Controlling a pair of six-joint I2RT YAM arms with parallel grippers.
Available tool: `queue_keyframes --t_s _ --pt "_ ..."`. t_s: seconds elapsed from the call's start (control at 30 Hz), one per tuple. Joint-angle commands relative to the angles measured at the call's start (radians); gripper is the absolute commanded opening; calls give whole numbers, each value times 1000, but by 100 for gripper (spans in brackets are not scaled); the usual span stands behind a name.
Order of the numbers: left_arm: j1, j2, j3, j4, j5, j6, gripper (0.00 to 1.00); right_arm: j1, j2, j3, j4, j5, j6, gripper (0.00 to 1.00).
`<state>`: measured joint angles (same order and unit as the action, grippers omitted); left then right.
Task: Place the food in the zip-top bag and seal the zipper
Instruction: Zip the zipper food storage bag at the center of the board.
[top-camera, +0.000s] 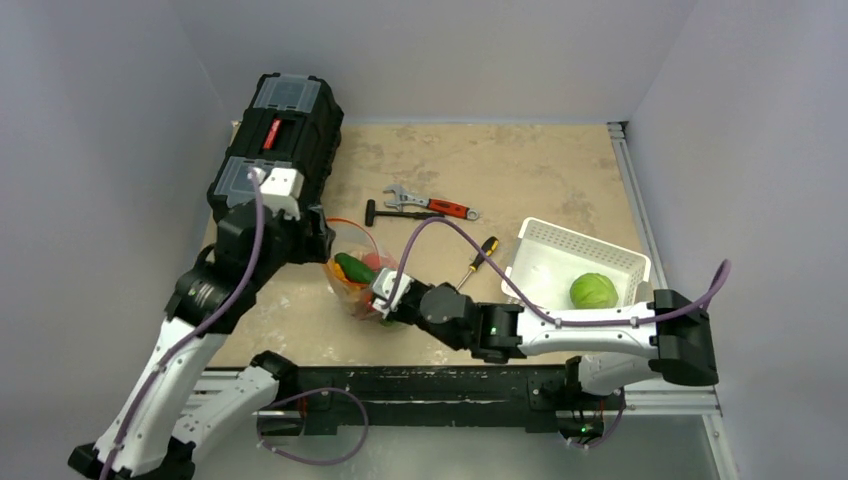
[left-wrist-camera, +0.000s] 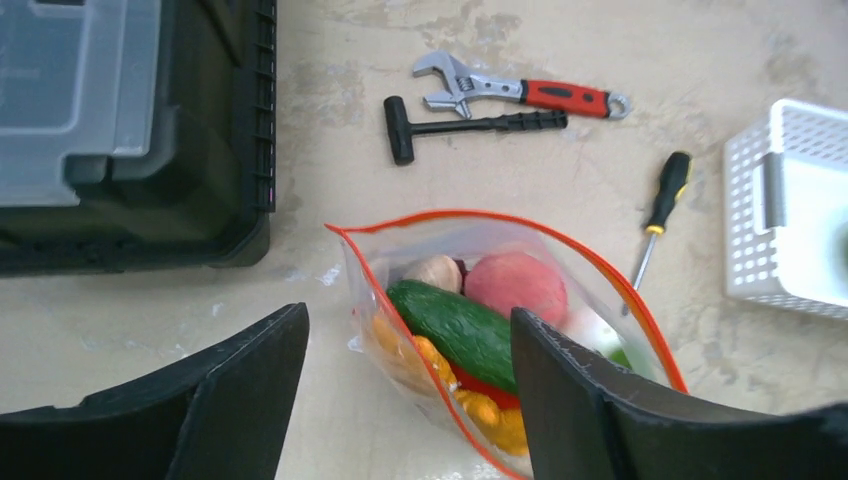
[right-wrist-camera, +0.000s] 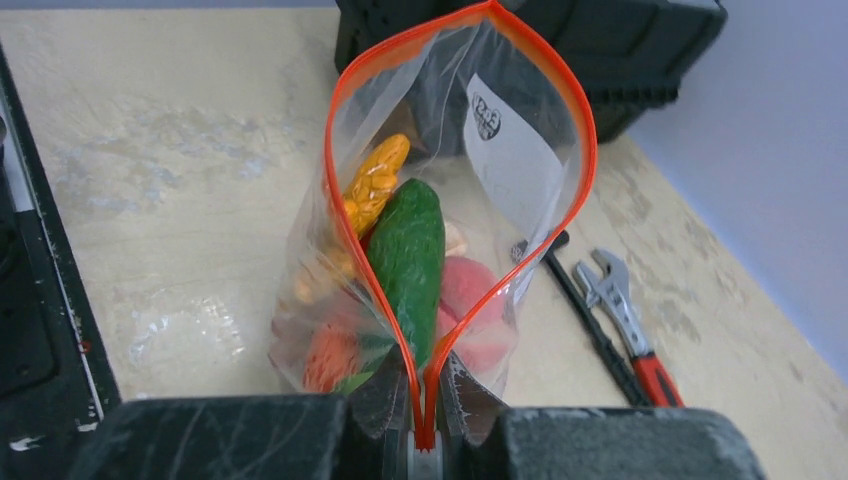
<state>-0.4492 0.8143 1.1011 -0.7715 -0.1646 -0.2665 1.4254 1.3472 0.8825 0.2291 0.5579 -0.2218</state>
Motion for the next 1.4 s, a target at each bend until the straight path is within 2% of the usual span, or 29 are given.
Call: queue_keyframes --t_s 0.0,0.07,0.17,0.3,0.37,0.43,0.6,0.73,0.93,1.03,1.13,1.23,1.37 --pt "3 -155 0 -95 -15 -119 76 -123 -48 -21 95 -355 -140 0" --pt "4 -243 -11 -93 59 -92 77 -141 -52 -27 66 -403 -179 0" --pt "3 -320 -56 -28 245 19 77 -177 -74 -40 3 -526 -244 0" --pt "3 -414 -202 194 565 307 79 -237 -124 -57 -11 -633 -242 0" --pt "3 -440 -271 287 692 425 88 -255 -134 -54 -13 -673 -232 0" --pt "3 -413 -292 326 744 528 92 -262 -137 -55 -14 -682 -229 0" --pt "-8 -208 -198 250 873 756 94 -273 -153 -64 -23 -717 -222 0" --pt "-46 -90 -165 252 953 859 95 -278 -161 -72 -25 -721 -216 0" --pt "-102 57 -82 80 968 1000 92 -281 -164 -69 -19 -709 -208 0" --pt "-158 66 -125 100 901 1030 91 -281 -172 -84 8 -719 -201 0" --pt "-167 62 -160 131 898 1024 88 -282 -181 -104 30 -707 -189 0" --pt "-171 44 -210 169 876 1014 79 -281 -188 -113 30 -685 -185 0" --pt "-207 -7 -278 222 778 1016 70 -280 -198 -119 32 -668 -179 0"
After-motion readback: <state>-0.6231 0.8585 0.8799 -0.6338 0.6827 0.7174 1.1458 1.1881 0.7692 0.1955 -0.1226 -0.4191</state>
